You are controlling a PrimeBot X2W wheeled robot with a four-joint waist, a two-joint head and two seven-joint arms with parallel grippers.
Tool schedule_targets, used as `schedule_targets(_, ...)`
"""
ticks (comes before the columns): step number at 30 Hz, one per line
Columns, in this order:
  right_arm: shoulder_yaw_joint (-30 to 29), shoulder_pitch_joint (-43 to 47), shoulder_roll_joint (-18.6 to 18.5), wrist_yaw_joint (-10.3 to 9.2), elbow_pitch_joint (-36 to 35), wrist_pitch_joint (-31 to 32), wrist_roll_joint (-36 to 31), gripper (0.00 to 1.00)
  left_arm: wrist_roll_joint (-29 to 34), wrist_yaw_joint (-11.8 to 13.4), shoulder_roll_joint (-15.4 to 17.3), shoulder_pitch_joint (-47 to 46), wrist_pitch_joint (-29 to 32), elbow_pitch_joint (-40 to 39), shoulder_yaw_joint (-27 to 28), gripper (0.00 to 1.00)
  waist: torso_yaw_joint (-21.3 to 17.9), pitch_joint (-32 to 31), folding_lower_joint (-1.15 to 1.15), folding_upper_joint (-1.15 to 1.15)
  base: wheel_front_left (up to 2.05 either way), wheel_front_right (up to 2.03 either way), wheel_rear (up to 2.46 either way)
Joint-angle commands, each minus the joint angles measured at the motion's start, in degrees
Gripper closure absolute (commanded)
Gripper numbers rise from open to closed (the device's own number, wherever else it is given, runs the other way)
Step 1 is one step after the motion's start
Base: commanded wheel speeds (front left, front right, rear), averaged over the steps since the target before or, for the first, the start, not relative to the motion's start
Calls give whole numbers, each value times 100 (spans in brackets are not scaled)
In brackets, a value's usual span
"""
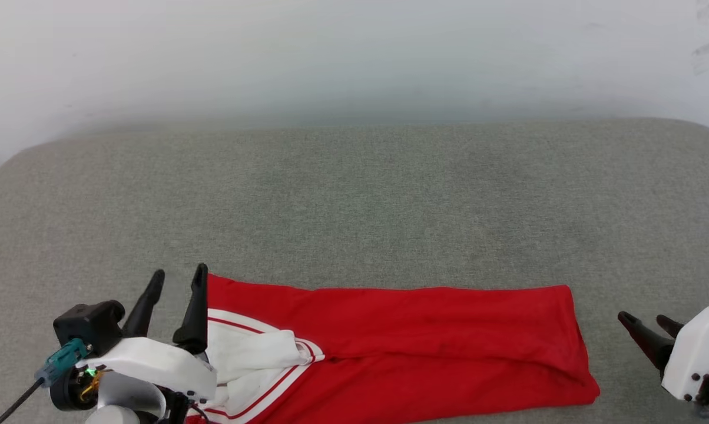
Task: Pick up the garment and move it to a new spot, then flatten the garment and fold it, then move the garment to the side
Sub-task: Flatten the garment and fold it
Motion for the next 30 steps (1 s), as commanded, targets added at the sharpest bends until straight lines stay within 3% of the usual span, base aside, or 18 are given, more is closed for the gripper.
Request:
schedule_targets(1,-36,-70,-17,-3,-47,73,-72,0,57,14,-17,-68,-84,-29,-14,0,37,20,1,0,0,0,0)
schedule_targets(6,-287,-145,76,-3,-165,776,-239,0,594,148,-82,-246,-652,-227,-82,0,266,233,1,0,0,0,0)
schedule_targets(11,-380,-115,295,-3,-79,1137,-300,0,949,118,-208,-483,-863,-353,-202,0,550,541,1,0,0,0,0)
schedule_targets(20,-7,-211,612,-2,847,1330,-68,0,1201,-37,-350,-764,-947,-459,-334,0,751,882,1,0,0,0,0)
schedule_targets(21,56,-206,650,0,922,1347,-15,55,1213,-35,-347,-765,-951,-463,-337,0,753,886,1,0,0,0,0)
schedule_targets(22,122,-217,653,6,960,1345,23,83,1218,-30,-344,-760,-949,-456,-333,0,748,881,1,0,0,0,0)
schedule_targets(23,165,-230,645,6,993,1329,63,100,1218,-24,-346,-745,-953,-443,-323,0,736,865,1,0,0,0,0)
schedule_targets(30,381,-497,212,4,808,947,172,100,1148,-22,-261,-566,-896,-271,-302,0,595,593,1,0,0,0,0)
